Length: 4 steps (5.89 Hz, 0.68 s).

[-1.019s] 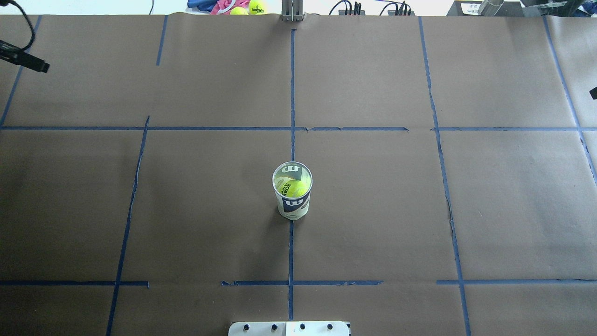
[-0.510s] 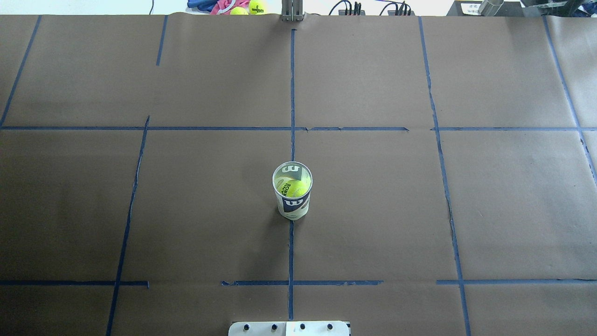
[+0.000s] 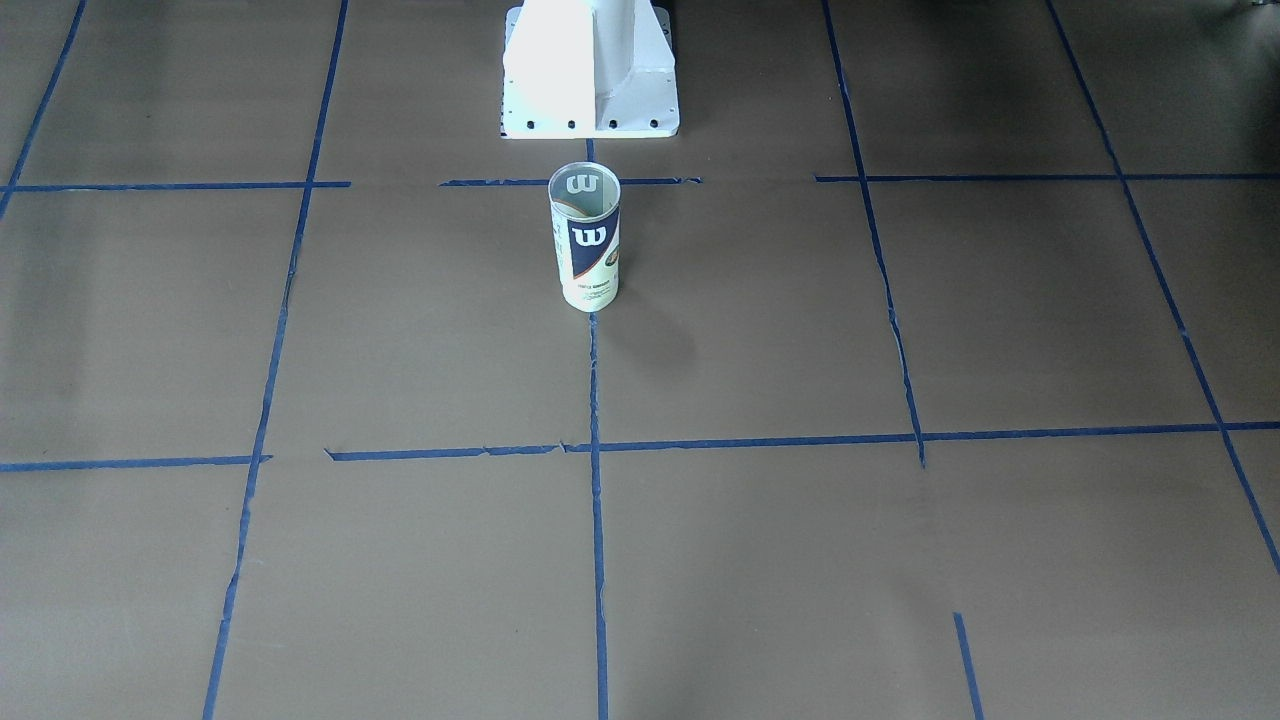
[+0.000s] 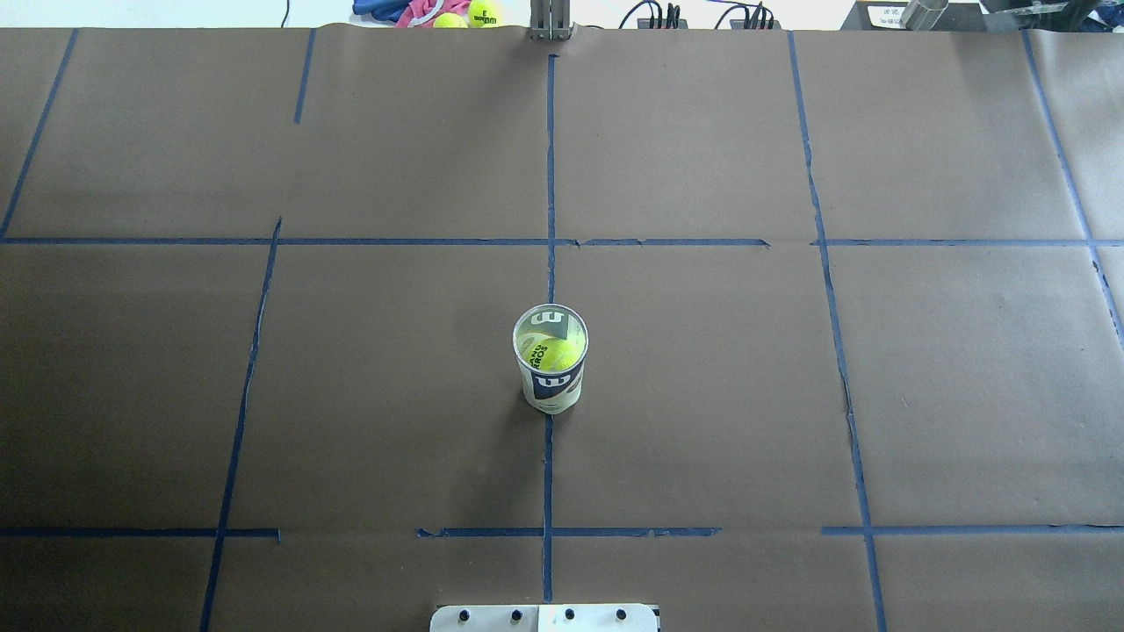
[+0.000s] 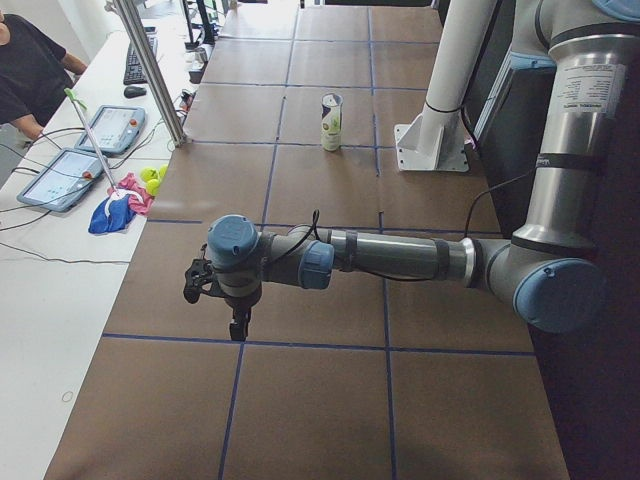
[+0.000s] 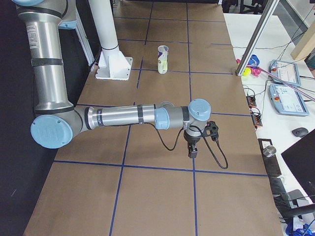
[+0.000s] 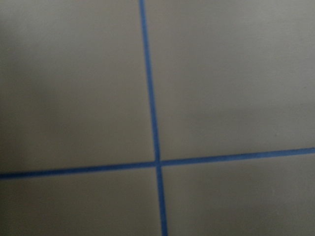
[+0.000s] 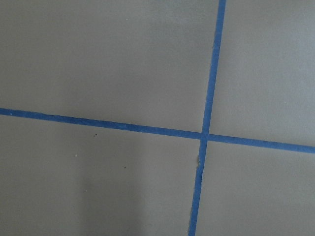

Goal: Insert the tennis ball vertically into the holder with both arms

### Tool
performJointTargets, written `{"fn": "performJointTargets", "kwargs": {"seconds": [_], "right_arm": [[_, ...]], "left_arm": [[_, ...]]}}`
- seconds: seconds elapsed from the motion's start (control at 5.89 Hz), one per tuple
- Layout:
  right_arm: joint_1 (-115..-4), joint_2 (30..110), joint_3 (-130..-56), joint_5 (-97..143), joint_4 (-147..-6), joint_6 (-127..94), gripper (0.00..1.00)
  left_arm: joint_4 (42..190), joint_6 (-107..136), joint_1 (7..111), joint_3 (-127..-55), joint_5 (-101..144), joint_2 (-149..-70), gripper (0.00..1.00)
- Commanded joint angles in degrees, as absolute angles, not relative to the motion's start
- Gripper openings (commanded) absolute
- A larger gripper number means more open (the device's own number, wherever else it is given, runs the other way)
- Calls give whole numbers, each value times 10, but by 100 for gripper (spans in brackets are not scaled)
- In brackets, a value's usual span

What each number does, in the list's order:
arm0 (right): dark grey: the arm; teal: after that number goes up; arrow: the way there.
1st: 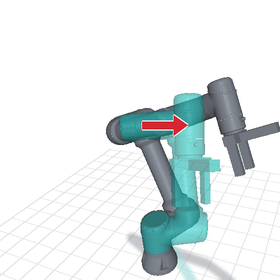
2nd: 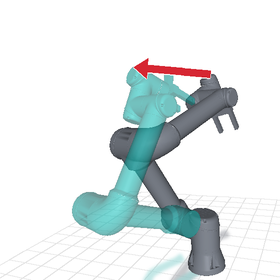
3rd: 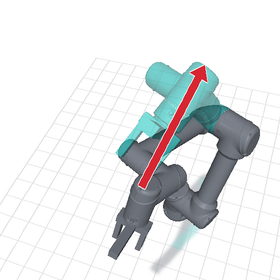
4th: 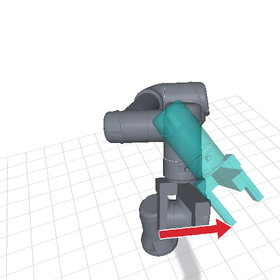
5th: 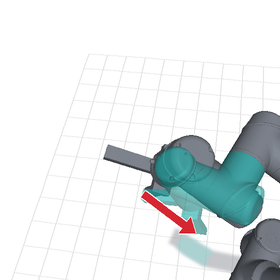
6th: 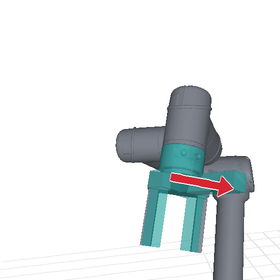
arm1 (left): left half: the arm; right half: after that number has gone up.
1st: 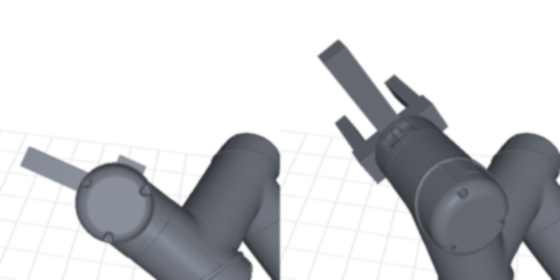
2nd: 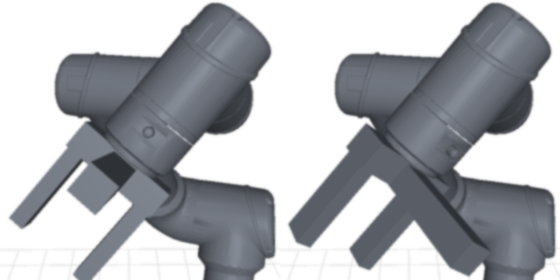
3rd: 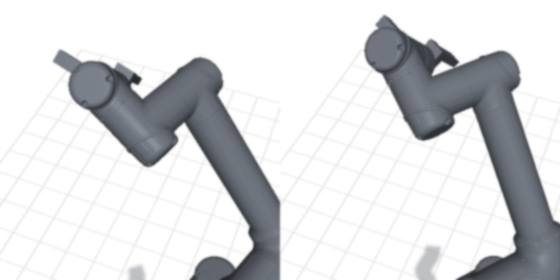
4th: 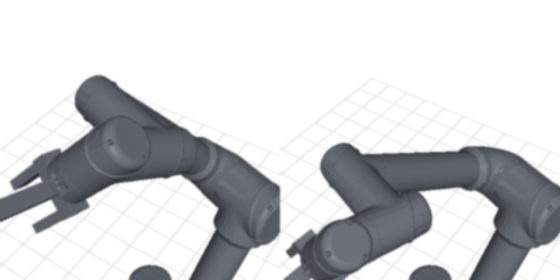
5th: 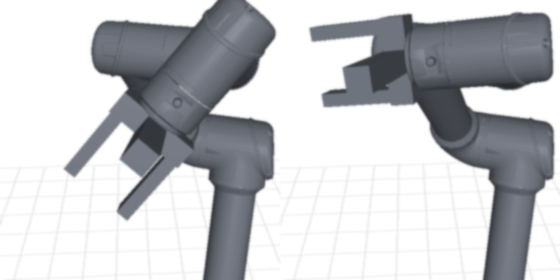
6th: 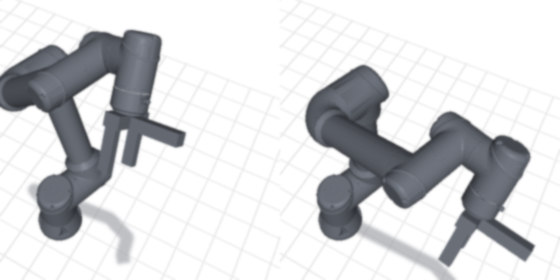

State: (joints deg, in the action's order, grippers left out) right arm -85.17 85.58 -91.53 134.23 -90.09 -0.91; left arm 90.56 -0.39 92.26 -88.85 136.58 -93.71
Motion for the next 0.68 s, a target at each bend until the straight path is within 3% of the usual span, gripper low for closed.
{"fn": "performJointTargets", "kwargs": {"seconds": [0.0, 0.51], "right_arm": [[-862, 869, -911, 1339, -906, 40, 100], [-870, 875, -910, 1336, -949, 54, 100]], "left_arm": [[829, -60, 931, -888, 1366, -921, 100], [804, -62, 927, -896, 1327, -907, 100]]}}
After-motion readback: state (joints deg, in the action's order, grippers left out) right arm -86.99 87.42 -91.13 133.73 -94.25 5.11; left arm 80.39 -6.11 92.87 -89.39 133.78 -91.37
